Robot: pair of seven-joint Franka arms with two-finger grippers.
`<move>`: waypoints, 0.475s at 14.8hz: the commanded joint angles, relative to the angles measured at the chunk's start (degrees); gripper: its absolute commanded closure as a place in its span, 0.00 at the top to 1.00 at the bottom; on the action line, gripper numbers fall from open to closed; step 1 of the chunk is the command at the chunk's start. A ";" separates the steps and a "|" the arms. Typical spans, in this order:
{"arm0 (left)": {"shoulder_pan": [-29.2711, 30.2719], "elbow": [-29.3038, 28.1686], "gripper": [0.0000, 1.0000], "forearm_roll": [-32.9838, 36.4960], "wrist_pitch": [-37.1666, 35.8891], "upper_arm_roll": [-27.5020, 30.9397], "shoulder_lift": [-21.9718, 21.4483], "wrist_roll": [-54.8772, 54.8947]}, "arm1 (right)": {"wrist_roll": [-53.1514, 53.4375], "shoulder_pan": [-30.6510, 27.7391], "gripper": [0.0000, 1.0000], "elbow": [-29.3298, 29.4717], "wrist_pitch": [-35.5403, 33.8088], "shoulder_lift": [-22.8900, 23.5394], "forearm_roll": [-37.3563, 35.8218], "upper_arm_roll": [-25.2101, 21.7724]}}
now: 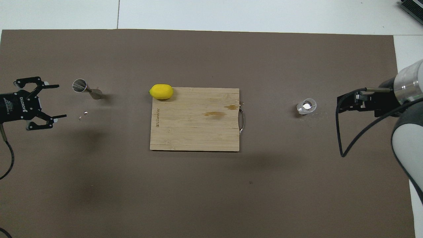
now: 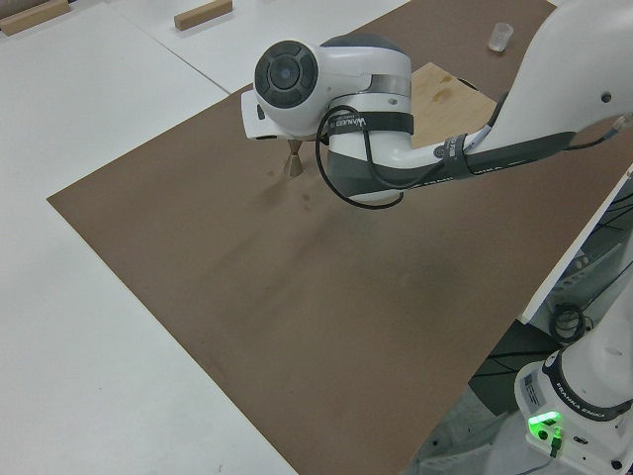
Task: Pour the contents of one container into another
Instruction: 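Open the left gripper and reach toward the small metal cup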
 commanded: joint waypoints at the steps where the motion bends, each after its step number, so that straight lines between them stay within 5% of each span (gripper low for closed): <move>1: 1.36 -1.89 1.00 -7.14 2.59 -0.76 2.82 -3.48 | -1.25 -0.70 1.00 -1.75 0.86 -1.45 1.32 0.19; 7: 2.59 -2.77 1.00 -23.48 2.94 -1.02 5.30 -3.49 | -1.25 -0.79 1.00 -1.67 0.86 -1.45 1.32 0.19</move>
